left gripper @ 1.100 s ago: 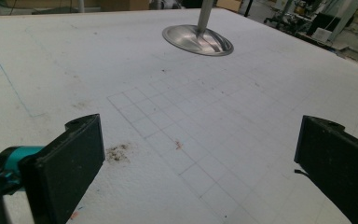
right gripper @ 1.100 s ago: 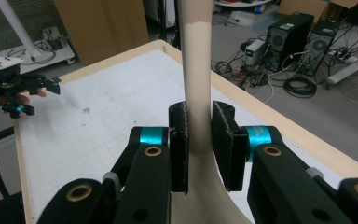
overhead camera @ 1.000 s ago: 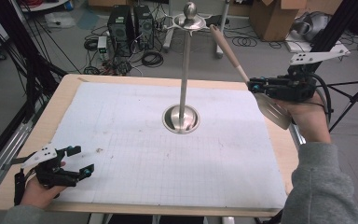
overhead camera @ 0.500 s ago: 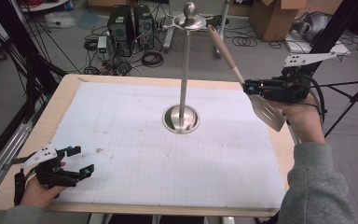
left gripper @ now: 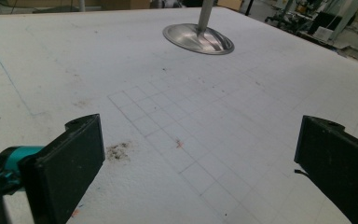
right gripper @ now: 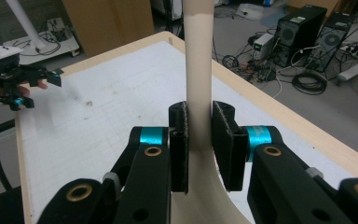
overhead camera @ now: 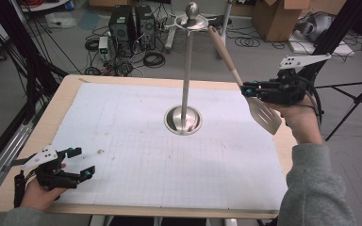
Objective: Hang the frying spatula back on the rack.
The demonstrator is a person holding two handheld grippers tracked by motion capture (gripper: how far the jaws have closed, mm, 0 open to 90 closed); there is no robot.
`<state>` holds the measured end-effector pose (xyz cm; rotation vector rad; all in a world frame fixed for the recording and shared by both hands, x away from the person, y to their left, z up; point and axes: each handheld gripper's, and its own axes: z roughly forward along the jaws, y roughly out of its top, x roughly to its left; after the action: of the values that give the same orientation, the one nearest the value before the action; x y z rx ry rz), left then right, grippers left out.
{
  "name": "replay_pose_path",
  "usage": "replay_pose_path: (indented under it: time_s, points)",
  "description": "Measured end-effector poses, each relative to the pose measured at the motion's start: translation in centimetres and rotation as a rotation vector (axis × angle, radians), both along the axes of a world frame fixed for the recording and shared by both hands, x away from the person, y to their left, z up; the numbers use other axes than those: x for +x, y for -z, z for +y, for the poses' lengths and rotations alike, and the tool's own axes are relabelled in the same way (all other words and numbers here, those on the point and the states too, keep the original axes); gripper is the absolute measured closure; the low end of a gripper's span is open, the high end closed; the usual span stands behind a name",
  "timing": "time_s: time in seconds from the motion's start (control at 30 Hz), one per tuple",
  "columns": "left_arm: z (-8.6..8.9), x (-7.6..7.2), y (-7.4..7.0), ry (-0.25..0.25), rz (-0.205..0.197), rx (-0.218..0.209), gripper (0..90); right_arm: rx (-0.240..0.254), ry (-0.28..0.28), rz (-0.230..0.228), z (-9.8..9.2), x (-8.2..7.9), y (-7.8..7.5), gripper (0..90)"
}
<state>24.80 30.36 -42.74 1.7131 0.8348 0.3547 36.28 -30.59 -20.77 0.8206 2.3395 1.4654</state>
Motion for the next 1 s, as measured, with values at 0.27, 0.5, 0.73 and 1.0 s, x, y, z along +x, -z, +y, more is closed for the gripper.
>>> replay_pose_path:
  time_s: [0.27,0.5,0.73,1.0]
  points:
    - [0.1,-0.1,0.0,0.001,-0.001,0.004,2.0,-0.002,-0.001,-0.002,0.5,0.4,0.7,77.1]
    - [0.1,-0.1,0.0,-0.001,-0.003,0.004,2.0,-0.008,0.002,-0.007,0.8,0.6,0.9,77.1]
    - [0.1,-0.2,-0.1,-0.005,-0.003,0.002,2.0,-0.021,0.001,-0.009,1.3,0.9,1.2,77.1]
    - [0.2,-0.3,-0.2,-0.003,-0.005,0.005,2.0,-0.042,0.007,-0.007,2.2,1.3,1.6,77.1]
